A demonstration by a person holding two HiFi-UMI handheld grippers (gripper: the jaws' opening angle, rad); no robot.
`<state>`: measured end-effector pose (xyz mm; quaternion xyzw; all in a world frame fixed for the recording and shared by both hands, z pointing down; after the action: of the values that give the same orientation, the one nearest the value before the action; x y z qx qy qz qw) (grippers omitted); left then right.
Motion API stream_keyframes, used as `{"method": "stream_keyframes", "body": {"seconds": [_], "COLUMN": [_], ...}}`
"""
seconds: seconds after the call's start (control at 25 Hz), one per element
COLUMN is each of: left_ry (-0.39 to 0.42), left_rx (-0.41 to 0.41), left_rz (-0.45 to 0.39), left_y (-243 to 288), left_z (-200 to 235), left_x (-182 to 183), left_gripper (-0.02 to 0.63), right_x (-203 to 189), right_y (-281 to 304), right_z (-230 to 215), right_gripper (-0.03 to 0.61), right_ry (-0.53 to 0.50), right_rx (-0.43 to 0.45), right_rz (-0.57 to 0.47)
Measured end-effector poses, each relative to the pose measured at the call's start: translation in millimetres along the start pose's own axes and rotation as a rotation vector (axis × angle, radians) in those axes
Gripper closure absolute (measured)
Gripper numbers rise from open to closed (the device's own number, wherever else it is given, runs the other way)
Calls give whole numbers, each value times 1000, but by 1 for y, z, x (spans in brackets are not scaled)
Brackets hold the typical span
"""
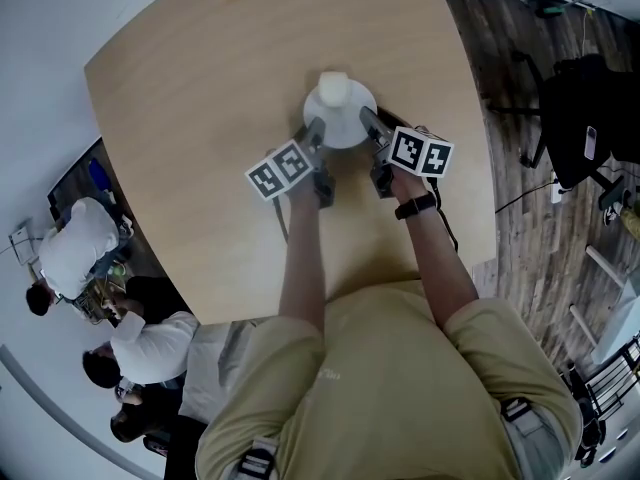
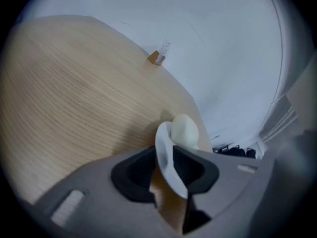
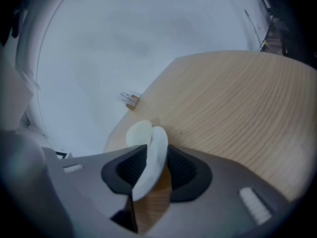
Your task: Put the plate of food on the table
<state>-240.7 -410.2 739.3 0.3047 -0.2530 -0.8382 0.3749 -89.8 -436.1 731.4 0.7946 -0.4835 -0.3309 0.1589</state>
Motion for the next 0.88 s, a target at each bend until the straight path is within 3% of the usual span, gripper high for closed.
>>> {"method": "stream_keyframes", "body": {"seconds": [0.12, 0.24, 0.64, 0.88], "left_ry": [38, 53, 141, 313], "left_rx": [28, 30, -5, -43], "left_rz": [1, 7, -38, -155], "left_y": [-5, -12, -46, -96], "left_z": [-1, -3, -28, -71], "left_x": [-1, -3, -8, -3], "left_gripper": [451, 416, 416, 449], "right_x": [-3, -3, -1, 5], "right_y": [-5, -13, -51, -92], "right_z": [-2, -5, 23, 72], "right_gripper": [403, 376, 374, 392], "right_ry": [-46, -100, -253, -461], "right_rx": [-43, -75, -17, 18], "right_rz": [7, 0, -71, -158]}}
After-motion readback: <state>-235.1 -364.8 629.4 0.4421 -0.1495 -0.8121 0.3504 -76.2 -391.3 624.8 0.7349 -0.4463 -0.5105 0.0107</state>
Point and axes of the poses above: the fingertips, and each gripper's own axes: y forward along the fingers, z to its left, x out of its top, the point moved 3 cm from there along -y, backward along the fingers, and after that the axes turned 4 degrees about z, right-handed, at the moved point
